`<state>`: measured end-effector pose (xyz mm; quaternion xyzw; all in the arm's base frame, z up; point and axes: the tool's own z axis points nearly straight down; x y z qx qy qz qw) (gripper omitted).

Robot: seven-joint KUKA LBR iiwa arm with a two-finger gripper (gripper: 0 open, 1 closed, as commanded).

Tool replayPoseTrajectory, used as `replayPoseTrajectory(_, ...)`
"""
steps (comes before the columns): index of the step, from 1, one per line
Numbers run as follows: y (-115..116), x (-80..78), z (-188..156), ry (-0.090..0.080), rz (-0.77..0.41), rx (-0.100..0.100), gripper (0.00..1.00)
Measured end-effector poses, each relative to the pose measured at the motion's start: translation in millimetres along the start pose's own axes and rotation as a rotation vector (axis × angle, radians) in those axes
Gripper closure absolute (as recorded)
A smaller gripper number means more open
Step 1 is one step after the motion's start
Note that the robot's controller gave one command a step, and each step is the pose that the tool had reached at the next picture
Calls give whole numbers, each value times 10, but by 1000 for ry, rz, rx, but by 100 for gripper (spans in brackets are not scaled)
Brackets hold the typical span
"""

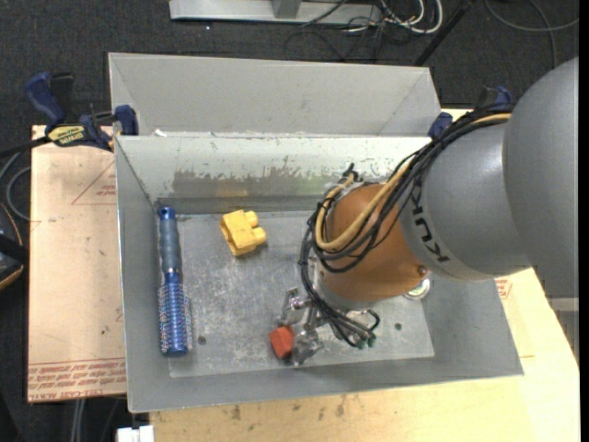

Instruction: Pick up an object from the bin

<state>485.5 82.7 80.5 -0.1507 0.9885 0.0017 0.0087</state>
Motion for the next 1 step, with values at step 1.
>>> replayPoseTrajectory(1,-181,-71,-1510,7,-24,2,100)
